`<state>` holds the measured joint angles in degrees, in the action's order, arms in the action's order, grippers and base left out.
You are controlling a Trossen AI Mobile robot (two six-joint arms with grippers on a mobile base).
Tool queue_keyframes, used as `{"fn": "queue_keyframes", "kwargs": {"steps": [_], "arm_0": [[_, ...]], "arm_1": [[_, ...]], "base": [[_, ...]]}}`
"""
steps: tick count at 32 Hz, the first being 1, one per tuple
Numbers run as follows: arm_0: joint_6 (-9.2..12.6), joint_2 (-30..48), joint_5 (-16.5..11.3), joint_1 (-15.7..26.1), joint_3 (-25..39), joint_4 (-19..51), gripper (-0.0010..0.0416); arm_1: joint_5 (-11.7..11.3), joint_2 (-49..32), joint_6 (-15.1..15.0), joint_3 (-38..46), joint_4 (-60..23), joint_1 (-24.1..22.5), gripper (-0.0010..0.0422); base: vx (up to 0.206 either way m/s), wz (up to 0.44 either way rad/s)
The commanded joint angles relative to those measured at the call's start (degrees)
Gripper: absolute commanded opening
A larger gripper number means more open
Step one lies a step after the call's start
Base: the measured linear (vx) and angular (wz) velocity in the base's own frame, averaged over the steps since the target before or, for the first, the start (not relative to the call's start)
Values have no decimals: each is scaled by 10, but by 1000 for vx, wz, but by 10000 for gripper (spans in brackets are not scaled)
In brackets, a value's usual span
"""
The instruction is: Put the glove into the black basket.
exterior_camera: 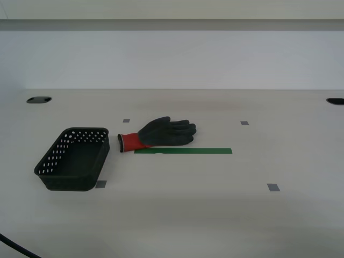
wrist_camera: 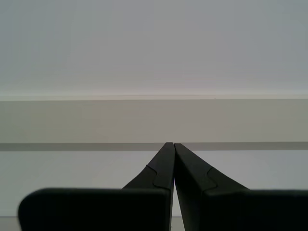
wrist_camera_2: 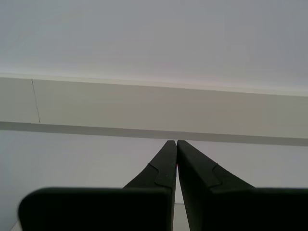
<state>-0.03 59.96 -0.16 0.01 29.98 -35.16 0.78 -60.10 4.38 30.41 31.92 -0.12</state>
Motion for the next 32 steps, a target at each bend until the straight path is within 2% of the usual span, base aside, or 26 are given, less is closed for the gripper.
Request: {"fn": "queue_keyframes", "kwargs": {"steps": [1,6,11,14,19,27,32], "arm_0": [[0,0,0,0,1,-2,1],[0,0,0,0,1,-2,1],[0,0,0,0,1,-2,1],[0,0,0,0,1,-2,1],[0,0,0,0,1,-2,1],[0,0,0,0,1,-2,1],[0,0,0,0,1,-2,1]], "arm_1": [[4,0,5,0,2,0,0],[36,0,15,0,1,-1,0],[37,0,38,1,-8,-12,-1],[37,0,37,16,-60,-25,-1],[37,0,12,49,-146,-56,-1],[35,0,13,99,-261,-88,-1],[35,-14,33,148,-370,-98,-1]], "base": [[0,0],[0,0],[0,0],[0,0],[0,0],[0,0],[0,0]]}}
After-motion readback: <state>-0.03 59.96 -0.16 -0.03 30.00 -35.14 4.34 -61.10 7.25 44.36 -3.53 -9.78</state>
